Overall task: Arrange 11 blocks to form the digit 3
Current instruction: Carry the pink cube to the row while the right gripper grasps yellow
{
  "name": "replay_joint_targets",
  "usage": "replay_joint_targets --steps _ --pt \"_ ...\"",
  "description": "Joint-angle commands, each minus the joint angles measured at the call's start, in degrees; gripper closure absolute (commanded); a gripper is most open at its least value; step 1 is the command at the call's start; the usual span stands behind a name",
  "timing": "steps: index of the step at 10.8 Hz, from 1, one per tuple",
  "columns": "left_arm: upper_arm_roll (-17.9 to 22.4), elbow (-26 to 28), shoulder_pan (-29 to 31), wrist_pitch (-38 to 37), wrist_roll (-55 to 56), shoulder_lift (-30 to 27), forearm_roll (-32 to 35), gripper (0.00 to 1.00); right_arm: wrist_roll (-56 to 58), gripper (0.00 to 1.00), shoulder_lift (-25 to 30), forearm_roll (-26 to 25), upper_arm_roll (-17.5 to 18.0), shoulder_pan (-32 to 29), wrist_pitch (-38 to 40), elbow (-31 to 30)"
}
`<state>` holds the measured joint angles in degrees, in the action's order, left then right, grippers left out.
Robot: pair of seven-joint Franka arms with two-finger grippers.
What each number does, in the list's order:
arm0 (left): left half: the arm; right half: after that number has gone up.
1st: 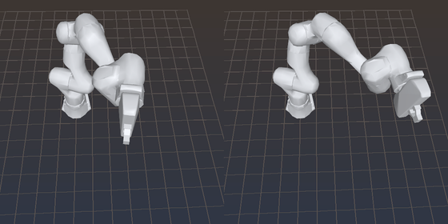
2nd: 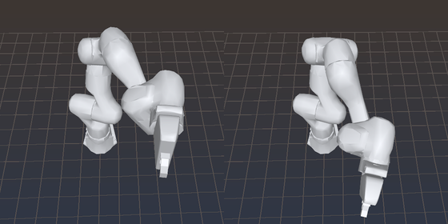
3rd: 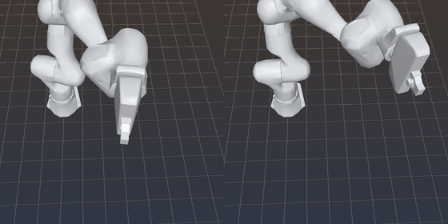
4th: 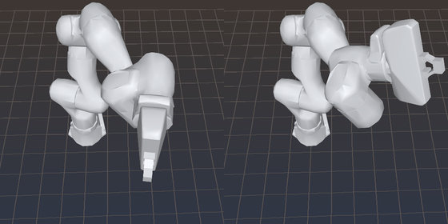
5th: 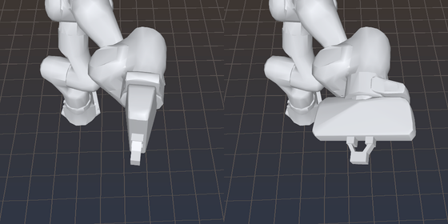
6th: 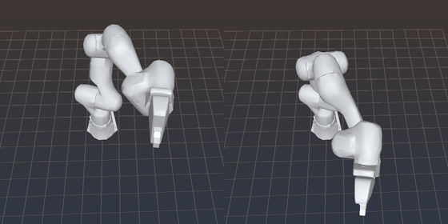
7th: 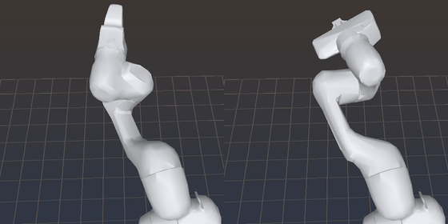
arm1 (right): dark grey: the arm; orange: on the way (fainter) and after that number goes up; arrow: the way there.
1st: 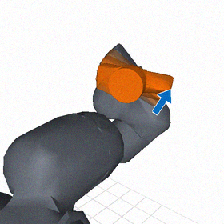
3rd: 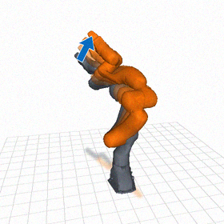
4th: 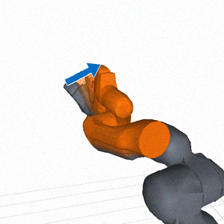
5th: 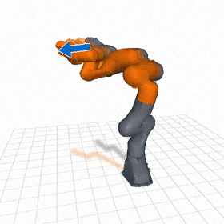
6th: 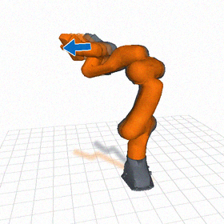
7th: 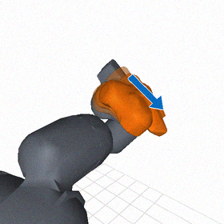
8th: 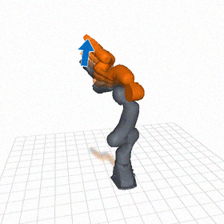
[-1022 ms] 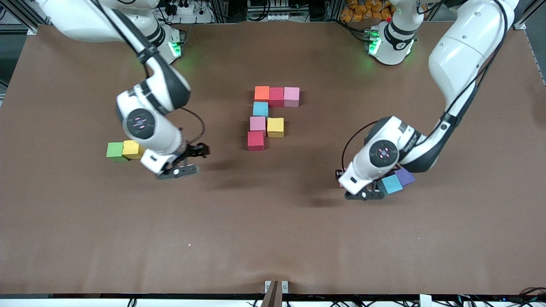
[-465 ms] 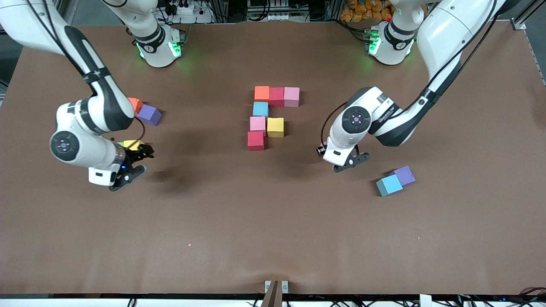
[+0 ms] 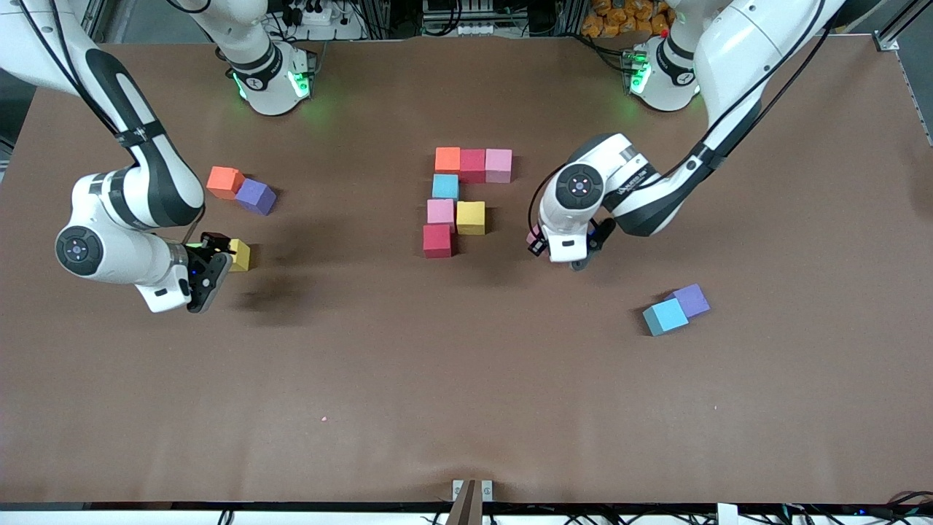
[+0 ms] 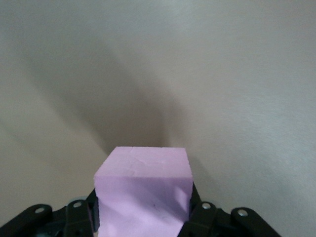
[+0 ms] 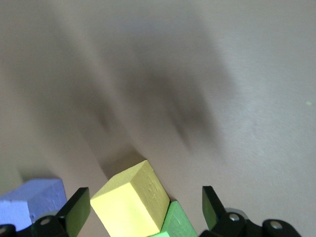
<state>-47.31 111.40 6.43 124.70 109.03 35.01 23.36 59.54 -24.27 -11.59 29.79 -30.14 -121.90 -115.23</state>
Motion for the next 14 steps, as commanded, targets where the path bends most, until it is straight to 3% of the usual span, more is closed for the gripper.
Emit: replay_joint_targets --steps 1,5,9,14 --pt "-0.9 1.1 -0.7 0.5 15.3 -0.6 -0.9 0.79 7.1 0.00 2.2 1.0 1.1 -1.1 -5.4 -6.2" --pt "-0.7 1.1 -4.0 6.9 28.6 1.4 0.3 0.79 20.4 0.00 2.6 0.9 0.9 -2.8 -9.1 -8.5" --pt "1.9 1.0 -8.6 9.1 43.2 3.4 12.2 0.81 26.6 0.00 2.6 0.9 1.1 -3.4 -4.2 -7.6" --pt "1.9 0.7 -10.3 9.2 49.7 3.5 12.5 0.81 30.2 0.00 2.8 0.3 0.4 -4.7 -6.1 -9.8"
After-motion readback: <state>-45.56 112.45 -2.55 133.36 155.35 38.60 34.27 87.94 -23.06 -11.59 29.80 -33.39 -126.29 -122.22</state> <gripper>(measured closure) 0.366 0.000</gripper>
